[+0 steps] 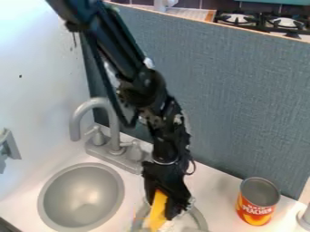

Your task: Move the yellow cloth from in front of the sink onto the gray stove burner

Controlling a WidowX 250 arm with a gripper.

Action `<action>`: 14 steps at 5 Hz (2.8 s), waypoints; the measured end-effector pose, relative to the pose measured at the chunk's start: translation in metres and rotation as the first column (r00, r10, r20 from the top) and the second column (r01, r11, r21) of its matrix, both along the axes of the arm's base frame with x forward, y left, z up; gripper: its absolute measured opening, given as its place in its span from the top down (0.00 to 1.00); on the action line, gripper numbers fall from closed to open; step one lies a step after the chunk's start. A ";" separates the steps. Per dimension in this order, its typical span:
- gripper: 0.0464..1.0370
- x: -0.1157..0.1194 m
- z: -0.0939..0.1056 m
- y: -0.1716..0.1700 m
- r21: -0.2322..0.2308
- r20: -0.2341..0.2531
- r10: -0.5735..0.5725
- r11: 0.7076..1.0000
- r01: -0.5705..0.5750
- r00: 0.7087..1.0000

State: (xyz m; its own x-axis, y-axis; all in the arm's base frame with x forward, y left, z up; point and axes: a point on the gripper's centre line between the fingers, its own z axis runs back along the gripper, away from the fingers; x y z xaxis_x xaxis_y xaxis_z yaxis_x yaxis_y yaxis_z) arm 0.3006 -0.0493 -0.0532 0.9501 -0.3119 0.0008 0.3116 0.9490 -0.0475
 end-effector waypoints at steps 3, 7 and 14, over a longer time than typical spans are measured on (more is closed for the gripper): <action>0.32 0.014 -0.028 -0.008 -0.032 -0.043 0.053 0.998 -0.054 0.998; 0.25 0.014 -0.035 -0.007 -0.006 -0.112 0.067 0.998 -0.068 0.991; 0.04 -0.054 0.039 -0.023 0.093 -0.024 0.017 0.996 -0.015 1.000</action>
State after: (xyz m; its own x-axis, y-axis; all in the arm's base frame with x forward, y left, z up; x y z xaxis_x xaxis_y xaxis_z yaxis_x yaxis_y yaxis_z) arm 0.2461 -0.0720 -0.0147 0.9544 -0.2941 -0.0513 0.2960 0.9546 0.0335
